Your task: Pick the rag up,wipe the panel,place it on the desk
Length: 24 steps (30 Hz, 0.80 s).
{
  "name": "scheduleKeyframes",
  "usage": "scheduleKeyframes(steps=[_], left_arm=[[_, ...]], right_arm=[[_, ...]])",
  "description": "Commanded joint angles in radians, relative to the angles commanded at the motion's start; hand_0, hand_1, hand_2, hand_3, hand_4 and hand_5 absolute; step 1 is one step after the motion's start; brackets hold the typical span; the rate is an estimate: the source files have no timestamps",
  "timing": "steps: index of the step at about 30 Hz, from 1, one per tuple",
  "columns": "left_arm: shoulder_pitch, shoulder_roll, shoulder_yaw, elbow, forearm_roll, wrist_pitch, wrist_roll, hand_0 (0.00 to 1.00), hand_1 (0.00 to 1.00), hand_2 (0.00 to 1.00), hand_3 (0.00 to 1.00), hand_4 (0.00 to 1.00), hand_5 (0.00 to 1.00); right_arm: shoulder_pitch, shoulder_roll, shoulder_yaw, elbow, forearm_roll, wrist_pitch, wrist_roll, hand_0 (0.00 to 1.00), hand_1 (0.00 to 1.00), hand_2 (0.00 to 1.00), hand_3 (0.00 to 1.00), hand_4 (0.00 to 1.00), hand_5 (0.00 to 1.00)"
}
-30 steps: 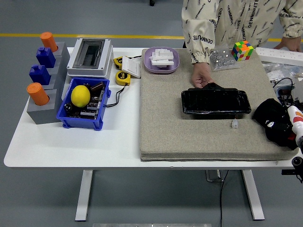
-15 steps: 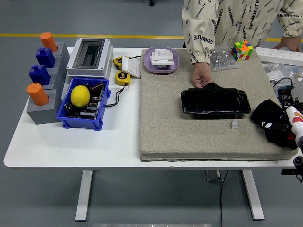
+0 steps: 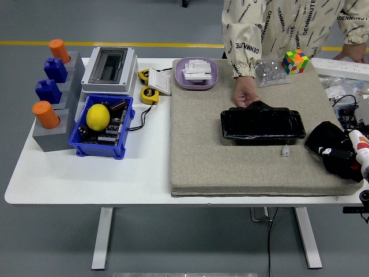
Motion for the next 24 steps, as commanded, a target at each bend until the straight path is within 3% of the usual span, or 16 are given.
scheduleKeyframes(steps=[6,7,24], left_arm=[[0.003,-0.001,-0.002,0.001,0.001,0.000,0.001,0.611,0.639,0.654,0.561,0.626,0.438],[0.003,-0.001,-0.001,0.001,0.001,0.000,0.001,0.611,0.640,0.653,0.562,0.626,0.439],[0.007,0.001,0.005,0.001,-0.001,0.000,0.001,0.611,0.640,0.654,0.561,0.626,0.439]], right_arm=[[-0.002,-0.004,0.001,0.003,-0.006,0.008,-0.005,0.643,0.611,0.687,0.664,0.998,0.406],[-0.001,-0.005,0.003,0.004,-0.008,0.009,-0.007,0.672,0.627,0.702,0.760,0.998,0.412],[-0.004,-0.008,0.010,0.003,-0.011,0.019,-0.009,0.750,0.689,0.773,0.802,0.998,0.430]])
